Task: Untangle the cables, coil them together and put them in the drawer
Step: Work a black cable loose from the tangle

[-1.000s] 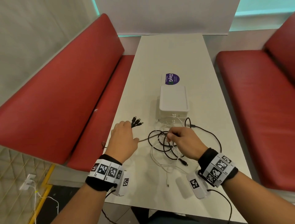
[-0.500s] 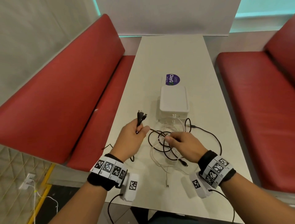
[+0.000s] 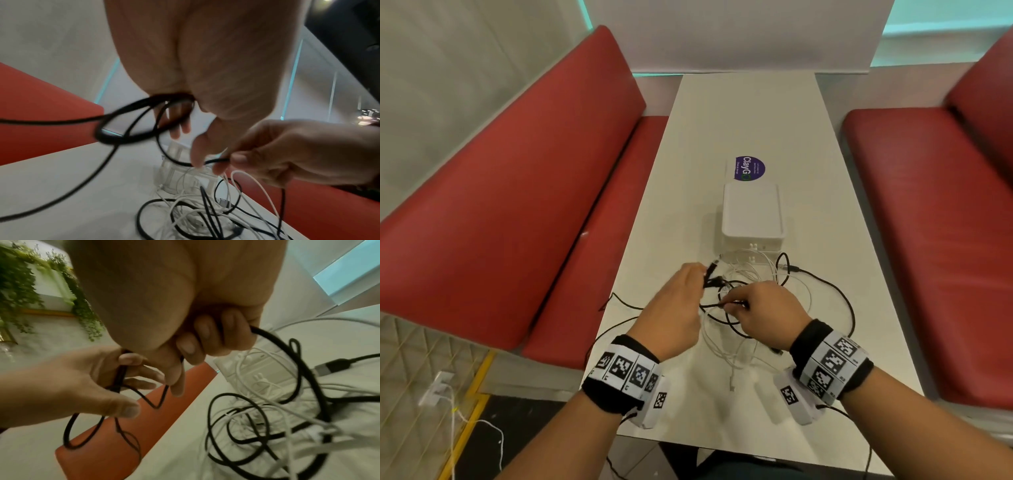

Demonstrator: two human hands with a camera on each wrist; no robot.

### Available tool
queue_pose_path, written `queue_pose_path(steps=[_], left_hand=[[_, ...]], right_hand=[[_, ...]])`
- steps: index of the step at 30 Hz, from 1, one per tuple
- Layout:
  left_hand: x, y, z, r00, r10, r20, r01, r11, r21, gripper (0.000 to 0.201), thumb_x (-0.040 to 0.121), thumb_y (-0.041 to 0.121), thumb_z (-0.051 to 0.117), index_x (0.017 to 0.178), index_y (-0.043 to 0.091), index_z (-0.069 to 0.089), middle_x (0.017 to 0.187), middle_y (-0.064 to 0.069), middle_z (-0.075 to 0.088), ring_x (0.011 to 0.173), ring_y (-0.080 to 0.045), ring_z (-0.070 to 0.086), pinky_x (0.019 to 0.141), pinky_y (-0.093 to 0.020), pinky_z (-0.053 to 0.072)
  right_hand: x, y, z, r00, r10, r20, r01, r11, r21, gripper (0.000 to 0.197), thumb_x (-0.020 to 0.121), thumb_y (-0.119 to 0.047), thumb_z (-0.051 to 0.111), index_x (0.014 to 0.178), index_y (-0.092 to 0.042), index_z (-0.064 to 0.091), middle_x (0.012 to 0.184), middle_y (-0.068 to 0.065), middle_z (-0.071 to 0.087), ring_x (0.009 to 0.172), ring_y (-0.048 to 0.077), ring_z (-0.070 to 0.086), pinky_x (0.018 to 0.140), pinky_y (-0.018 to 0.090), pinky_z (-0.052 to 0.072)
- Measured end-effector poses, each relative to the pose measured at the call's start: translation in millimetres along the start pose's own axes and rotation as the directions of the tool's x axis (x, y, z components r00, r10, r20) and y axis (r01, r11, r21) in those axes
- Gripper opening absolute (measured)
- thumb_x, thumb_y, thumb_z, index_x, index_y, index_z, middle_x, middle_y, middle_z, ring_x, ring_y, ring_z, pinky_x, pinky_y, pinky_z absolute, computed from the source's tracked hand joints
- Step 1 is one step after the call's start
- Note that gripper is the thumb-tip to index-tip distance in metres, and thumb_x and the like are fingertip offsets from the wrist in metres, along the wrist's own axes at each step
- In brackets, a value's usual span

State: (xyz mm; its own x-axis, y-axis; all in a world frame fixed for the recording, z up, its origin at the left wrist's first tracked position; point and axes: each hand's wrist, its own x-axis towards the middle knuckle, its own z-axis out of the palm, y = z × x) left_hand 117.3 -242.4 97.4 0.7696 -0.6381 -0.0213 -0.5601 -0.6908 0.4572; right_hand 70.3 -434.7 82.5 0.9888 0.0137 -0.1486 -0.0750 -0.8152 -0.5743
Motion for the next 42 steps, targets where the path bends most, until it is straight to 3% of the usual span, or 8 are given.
queue_pose_path(steps=[6,10,14,22,27,32,37,42], left_hand=[[0.6,19.4,5.4,0.982,-0.182,0.05,0.183,0.849,-0.496,0.014,0.101,0.019,0.05,0.091,0.027,0.044,0.086,0.007,0.071,0.067,-0.02,0.061,0.066,-0.042,0.051],[0.4,16.7,-4.6,0.974,-0.222,-0.039,0.167,0.825,-0.54,0.035,0.096,0.029,0.066,0.074,0.029,0.039,0.065,0.009,0.045,0.058,-0.012,0.044,0.06,-0.03,0.039],[1.2,-2.3,-23.4,0.96,-0.24,-0.143,0.144,0.864,-0.482,0.022,0.094,0.016,0.068,0.087,0.001,0.052,0.069,0.002,0.067,0.052,-0.002,0.049,0.057,-0.019,0.038],[-9.9,-16.6,-14.7,0.937,-0.321,-0.141,0.21,0.836,-0.507,0.005,0.096,0.014,0.066,0.092,0.015,0.068,0.068,0.021,0.07,0.049,-0.009,0.036,0.051,-0.017,0.035],[-14.6,-40.2,-11.6,0.913,-0.387,-0.13,0.295,0.844,-0.448,0.008,0.099,0.011,0.063,0.098,0.014,0.07,0.091,0.027,0.075,0.077,-0.032,0.064,0.061,-0.012,0.047],[-14.9,-27.3,-28.1,0.895,-0.399,-0.199,0.198,0.756,-0.624,0.022,0.096,-0.003,0.061,0.087,-0.017,0.047,0.083,-0.004,0.078,0.064,0.001,0.066,0.071,-0.011,0.044],[-15.9,-54.0,-20.0,0.861,-0.491,-0.134,0.414,0.83,-0.374,0.006,0.091,0.006,0.059,0.09,0.0,0.056,0.075,0.014,0.076,0.066,-0.005,0.058,0.065,-0.026,0.043],[-8.5,-45.3,-13.6,0.858,-0.491,-0.15,0.476,0.871,-0.125,0.013,0.083,0.01,0.057,0.078,0.015,0.045,0.077,-0.001,0.062,0.068,-0.029,0.057,0.058,-0.035,0.045]], right_hand=[[6.2,-7.8,-9.0,0.946,0.137,-0.292,-0.076,0.974,0.211,0.043,0.077,-0.062,0.076,0.083,-0.025,0.055,0.057,-0.006,0.059,0.056,0.011,0.056,0.056,0.033,0.047],[2.6,2.4,-8.6,0.978,0.16,-0.131,-0.138,0.977,0.161,0.067,0.082,-0.081,0.051,0.067,-0.016,0.053,0.054,-0.01,0.052,0.054,0.011,0.049,0.059,0.034,0.042],[-0.1,24.6,-12.3,0.995,0.079,0.058,-0.094,0.928,0.361,0.05,0.096,-0.054,0.057,0.072,-0.01,0.061,0.059,-0.006,0.053,0.057,0.011,0.048,0.064,0.04,0.045],[3.2,19.9,-18.5,0.995,0.08,-0.059,-0.091,0.974,-0.208,0.055,0.1,-0.062,0.039,0.068,-0.019,0.05,0.058,-0.004,0.053,0.061,0.021,0.055,0.05,0.03,0.029],[-5.2,7.0,-25.0,0.985,-0.065,-0.159,0.036,0.983,-0.178,0.035,0.095,-0.067,0.045,0.086,-0.036,0.06,0.058,-0.012,0.052,0.057,0.002,0.047,0.052,0.026,0.028],[-0.9,27.0,-13.9,0.987,0.111,0.115,-0.084,0.972,-0.22,0.046,0.096,-0.068,0.038,0.072,-0.031,0.05,0.068,-0.007,0.057,0.069,0.014,0.056,0.065,0.034,0.046],[-0.6,16.7,-28.9,0.998,-0.053,-0.014,0.055,0.94,0.335,0.018,0.102,-0.023,0.056,0.097,-0.031,0.071,0.079,-0.018,0.067,0.074,-0.005,0.06,0.068,0.011,0.042],[1.5,12.2,-20.3,0.999,0.007,-0.036,0.005,0.945,0.327,0.02,0.097,-0.014,0.062,0.101,-0.021,0.08,0.074,-0.013,0.069,0.062,-0.006,0.059,0.06,0.007,0.041]])
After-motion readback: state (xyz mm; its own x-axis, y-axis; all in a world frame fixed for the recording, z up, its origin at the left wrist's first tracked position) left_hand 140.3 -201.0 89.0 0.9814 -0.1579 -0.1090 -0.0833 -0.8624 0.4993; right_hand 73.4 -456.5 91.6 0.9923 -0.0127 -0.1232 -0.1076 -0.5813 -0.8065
